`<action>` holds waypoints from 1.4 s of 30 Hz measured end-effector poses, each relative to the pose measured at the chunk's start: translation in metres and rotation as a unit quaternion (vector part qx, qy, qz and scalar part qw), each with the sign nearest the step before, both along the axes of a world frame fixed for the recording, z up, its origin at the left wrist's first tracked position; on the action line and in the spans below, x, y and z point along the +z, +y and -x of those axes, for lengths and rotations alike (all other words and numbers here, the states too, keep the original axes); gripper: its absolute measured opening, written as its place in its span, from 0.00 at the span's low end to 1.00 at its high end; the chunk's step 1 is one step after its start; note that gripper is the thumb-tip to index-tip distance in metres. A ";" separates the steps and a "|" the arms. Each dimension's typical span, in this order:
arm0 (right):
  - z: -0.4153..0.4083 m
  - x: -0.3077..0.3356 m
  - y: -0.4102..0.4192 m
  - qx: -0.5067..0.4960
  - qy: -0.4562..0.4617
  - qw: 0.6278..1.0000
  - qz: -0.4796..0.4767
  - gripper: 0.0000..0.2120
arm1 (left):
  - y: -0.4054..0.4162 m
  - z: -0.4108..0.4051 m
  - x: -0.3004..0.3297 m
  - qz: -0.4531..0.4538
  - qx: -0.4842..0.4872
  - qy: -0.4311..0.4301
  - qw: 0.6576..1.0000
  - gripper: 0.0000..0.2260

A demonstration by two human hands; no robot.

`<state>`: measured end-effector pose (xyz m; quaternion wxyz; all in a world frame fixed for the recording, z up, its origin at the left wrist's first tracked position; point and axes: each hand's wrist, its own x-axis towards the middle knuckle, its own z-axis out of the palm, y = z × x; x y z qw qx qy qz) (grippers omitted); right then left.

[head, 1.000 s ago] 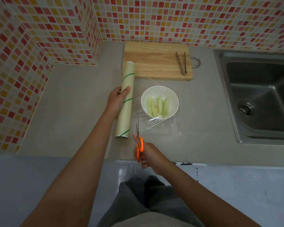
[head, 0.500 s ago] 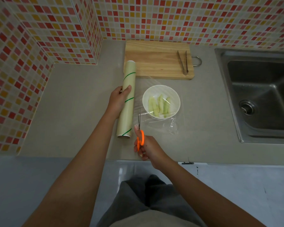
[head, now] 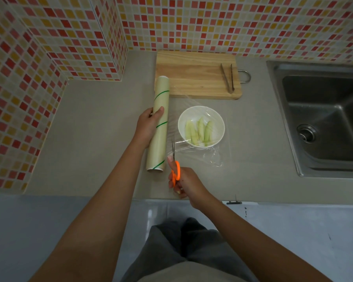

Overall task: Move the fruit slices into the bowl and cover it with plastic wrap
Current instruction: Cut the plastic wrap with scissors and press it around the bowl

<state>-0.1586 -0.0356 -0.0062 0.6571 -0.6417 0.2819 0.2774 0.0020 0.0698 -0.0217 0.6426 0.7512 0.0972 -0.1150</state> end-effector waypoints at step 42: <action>-0.041 0.008 -0.002 -0.021 -0.061 0.998 -0.004 0.30 | 0.000 0.006 0.002 -0.014 0.000 0.006 1.000 0.08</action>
